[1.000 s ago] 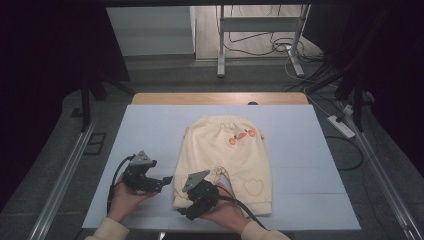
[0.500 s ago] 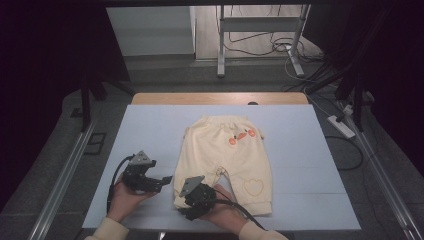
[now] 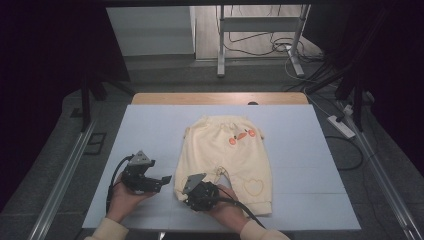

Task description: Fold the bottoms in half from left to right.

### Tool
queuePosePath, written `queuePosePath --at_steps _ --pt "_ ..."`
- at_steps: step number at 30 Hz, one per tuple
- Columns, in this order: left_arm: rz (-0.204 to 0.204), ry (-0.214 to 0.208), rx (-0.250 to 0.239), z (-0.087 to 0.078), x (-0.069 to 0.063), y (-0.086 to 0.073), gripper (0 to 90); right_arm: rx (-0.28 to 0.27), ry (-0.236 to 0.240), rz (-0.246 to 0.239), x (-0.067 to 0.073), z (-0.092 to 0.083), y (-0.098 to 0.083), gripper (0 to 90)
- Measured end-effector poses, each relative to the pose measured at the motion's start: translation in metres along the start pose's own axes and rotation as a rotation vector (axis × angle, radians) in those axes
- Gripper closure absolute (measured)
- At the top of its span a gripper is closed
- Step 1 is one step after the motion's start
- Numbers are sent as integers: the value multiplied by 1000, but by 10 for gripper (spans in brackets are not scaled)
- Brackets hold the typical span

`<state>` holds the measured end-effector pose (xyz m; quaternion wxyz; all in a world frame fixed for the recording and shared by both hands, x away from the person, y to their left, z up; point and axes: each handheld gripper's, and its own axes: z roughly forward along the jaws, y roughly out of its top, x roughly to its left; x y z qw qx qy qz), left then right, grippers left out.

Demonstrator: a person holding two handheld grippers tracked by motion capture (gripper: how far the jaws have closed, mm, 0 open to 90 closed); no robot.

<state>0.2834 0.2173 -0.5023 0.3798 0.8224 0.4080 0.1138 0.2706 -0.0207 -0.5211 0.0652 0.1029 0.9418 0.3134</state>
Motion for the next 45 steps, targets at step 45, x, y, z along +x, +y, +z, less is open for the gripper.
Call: queuePosePath --at_steps 45 --pt "-46 -26 58 72 43 82 173 -84 73 41 3 -26 -7 749"
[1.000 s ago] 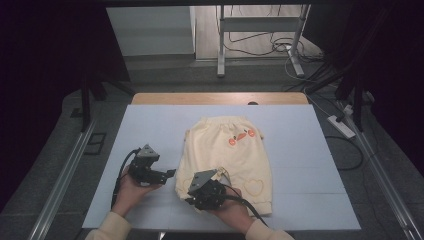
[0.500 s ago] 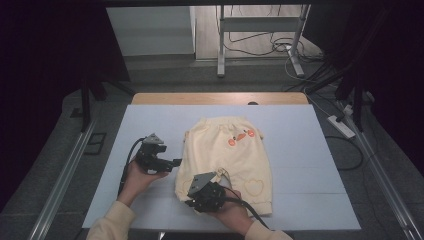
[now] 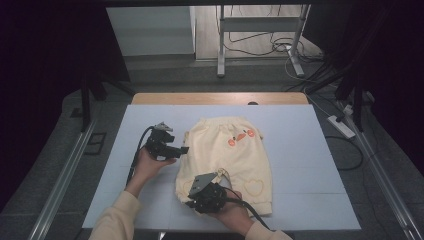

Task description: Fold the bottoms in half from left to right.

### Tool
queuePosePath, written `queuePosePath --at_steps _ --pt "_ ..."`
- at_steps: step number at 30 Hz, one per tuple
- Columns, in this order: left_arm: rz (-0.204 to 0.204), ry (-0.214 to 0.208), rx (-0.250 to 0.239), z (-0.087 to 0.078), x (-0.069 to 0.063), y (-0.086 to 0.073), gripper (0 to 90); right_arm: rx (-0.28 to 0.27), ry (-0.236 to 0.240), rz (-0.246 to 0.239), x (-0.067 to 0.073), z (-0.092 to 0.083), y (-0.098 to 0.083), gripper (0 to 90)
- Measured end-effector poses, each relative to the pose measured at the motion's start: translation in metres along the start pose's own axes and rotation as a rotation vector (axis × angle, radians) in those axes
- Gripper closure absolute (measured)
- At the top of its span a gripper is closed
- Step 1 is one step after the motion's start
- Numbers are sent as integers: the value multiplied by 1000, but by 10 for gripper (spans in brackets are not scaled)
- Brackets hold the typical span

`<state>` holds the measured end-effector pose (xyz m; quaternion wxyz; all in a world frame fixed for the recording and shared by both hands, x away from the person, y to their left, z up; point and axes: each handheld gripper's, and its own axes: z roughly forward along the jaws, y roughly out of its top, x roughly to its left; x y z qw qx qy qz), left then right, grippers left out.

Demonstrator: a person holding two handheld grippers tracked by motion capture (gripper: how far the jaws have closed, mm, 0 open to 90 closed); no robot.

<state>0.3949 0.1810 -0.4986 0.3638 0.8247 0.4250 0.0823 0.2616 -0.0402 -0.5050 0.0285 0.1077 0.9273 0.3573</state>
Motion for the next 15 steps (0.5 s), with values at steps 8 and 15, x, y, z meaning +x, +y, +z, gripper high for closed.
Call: queuePosePath --at_steps 8,15 --pt "-17 12 -7 9 12 4 206 4 1 1 0 0 -1 749" --pt "-7 8 7 18 14 13 214 10 1 1 0 0 -1 748"
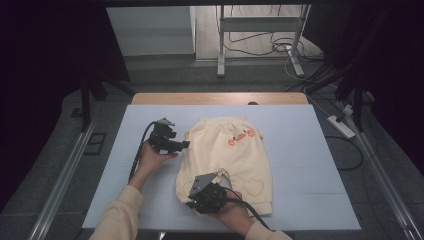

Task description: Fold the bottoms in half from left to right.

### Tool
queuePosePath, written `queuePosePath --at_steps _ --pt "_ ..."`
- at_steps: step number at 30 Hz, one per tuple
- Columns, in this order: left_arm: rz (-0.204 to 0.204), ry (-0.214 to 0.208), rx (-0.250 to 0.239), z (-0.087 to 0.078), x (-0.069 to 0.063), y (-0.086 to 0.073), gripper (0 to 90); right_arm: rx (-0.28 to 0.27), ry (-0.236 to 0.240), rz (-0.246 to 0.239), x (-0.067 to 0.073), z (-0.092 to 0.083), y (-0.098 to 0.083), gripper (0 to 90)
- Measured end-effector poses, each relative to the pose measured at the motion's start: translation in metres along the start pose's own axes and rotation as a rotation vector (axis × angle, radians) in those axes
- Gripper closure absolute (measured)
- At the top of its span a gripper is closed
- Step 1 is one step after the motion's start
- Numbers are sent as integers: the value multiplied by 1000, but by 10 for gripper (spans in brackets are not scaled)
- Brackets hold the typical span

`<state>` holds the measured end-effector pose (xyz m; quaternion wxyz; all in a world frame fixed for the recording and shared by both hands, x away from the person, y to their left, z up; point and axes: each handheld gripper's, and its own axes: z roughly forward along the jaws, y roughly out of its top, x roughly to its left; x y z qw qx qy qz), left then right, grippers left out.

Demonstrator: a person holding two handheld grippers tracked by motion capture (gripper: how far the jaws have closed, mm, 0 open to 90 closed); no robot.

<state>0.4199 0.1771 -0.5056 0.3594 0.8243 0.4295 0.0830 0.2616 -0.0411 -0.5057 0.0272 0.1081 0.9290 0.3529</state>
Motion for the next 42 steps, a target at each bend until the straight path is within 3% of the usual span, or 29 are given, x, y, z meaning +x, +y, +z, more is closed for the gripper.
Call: queuePosePath --at_steps 15,25,33,37,38,39,40,41,42 --pt "-38 -17 30 26 4 7 241 -2 8 8 0 1 -2 748" --pt "-3 -26 65 34 2 8 275 0 10 6 -1 0 -2 747" --pt "0 -52 90 39 5 4 330 -3 12 4 -1 0 -2 748" --pt "10 -78 86 38 4 3 426 -3 12 2 -1 -1 -3 748" --pt "7 -91 83 39 4 3 543 -2 12 0 -2 -2 -3 748" --pt "11 -101 86 39 3 3 543 -2 12 0 -2 -2 -3 748" --pt "16 -105 94 39 2 3 634 0 13 0 -2 -1 -3 748" --pt "19 -116 102 39 1 4 634 0 13 0 -2 -1 -3 748" --pt "26 -129 112 39 0 4 692 2 13 -1 -2 -1 -3 748"
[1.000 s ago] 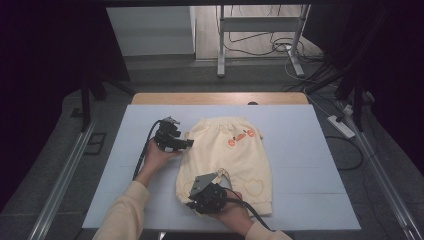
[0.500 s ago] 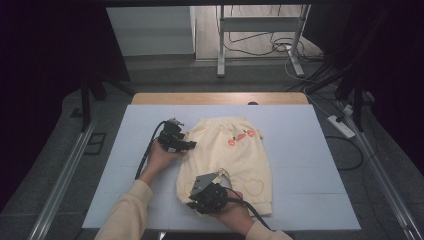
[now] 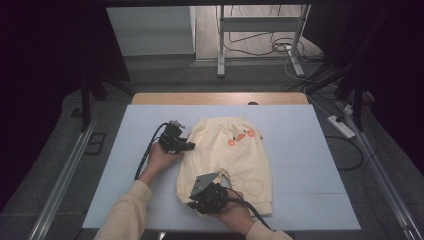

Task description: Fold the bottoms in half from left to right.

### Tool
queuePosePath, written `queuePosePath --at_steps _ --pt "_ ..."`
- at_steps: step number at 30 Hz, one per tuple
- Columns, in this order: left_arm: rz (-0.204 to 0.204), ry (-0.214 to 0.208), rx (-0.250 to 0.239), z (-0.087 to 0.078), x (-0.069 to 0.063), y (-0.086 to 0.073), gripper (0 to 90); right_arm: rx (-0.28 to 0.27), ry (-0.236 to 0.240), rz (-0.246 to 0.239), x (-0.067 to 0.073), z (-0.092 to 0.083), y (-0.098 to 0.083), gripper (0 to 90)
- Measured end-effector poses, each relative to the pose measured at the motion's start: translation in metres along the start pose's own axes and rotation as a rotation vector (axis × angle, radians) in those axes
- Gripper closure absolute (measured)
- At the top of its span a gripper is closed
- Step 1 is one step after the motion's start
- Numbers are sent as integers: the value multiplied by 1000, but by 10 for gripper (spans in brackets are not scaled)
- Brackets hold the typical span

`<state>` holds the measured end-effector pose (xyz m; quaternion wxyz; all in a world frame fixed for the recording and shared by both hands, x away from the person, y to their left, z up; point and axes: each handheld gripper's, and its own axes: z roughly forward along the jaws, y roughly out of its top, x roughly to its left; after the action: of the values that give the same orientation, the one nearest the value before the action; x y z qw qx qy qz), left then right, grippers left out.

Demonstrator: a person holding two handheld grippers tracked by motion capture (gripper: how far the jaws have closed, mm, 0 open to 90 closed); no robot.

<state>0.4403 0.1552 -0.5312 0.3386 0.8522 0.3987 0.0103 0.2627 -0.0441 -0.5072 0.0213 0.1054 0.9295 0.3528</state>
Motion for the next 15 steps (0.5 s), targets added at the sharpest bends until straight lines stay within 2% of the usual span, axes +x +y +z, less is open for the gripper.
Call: queuePosePath --at_steps 2,4,8,15 --pt "9 -11 6 0 -2 0 768 2 2 1 0 1 0 748" --pt "4 -26 3 -1 -1 0 802 3 3 8 0 2 -1 748" --pt "-16 -54 -4 -3 2 -1 815 9 4 5 1 3 -1 747" --pt "-17 -74 -33 -13 3 0 828 9 7 8 1 3 -1 747"
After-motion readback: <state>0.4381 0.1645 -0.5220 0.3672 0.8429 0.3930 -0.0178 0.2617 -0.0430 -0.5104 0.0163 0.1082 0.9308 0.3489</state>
